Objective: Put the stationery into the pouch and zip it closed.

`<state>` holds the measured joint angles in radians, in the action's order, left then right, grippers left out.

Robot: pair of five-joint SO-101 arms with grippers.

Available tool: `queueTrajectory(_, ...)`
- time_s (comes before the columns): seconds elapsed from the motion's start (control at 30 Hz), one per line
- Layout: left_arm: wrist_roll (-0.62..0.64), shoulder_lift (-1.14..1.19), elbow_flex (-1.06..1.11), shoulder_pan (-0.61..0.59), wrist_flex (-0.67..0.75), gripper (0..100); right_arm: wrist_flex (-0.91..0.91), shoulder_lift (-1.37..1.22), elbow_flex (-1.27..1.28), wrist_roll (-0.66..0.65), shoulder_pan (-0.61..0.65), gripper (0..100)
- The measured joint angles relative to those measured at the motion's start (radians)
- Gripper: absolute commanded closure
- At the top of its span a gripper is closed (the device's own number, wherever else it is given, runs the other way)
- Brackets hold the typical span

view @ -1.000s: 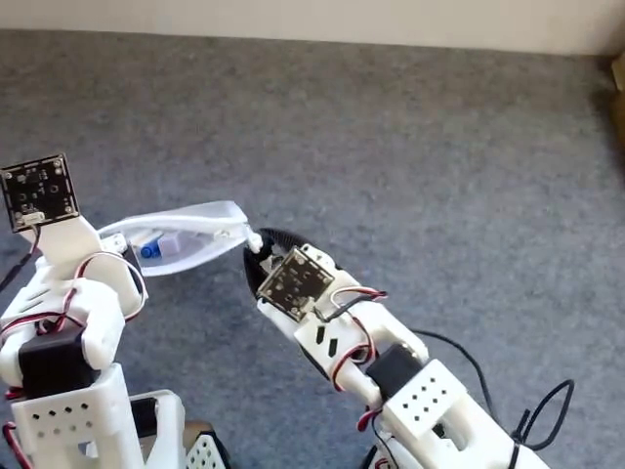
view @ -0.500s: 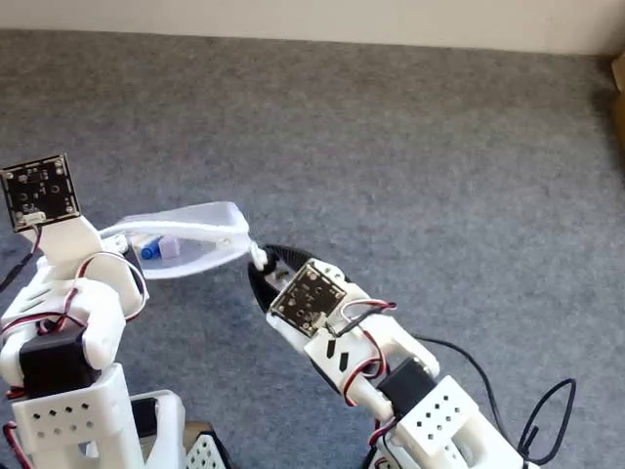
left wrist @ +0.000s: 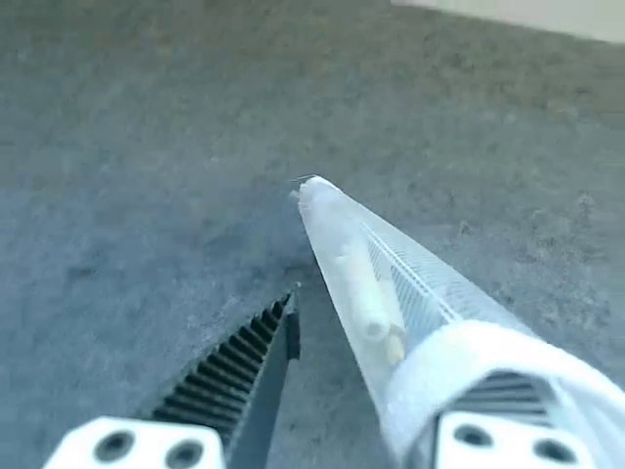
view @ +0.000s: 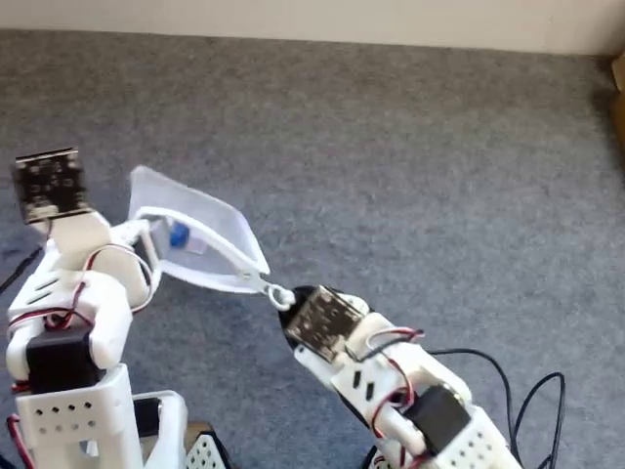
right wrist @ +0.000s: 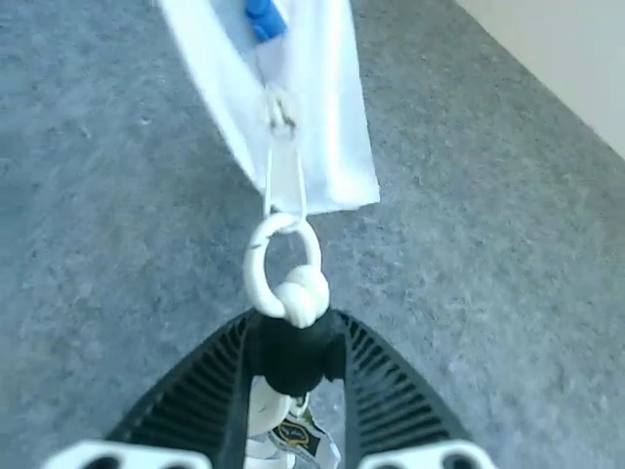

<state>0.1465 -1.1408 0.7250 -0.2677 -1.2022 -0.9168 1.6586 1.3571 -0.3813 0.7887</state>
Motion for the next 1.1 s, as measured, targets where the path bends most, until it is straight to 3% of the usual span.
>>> queueTrajectory(0.2, -0.126, 0.0, 0.0, 0.261, 0.017, 76, -0.187, 0.16, 0.0, 0.0, 0.037, 99.4)
queueTrajectory(0.47, -0.344, 0.002, 0.0, 0.574, 0.077, 76, -0.209, 0.167, 0.0, 0.0, 0.037, 99.4)
queueTrajectory(0.77, -0.399, 0.0, -0.002, 0.73, 0.086, 76, -0.212, 0.167, 0.0, -0.002, 0.037, 99.4)
queueTrajectory(1.1, -0.339, -0.005, -0.003, 0.752, 0.087, 77, -0.212, 0.167, 0.0, 0.089, -0.055, 99.4)
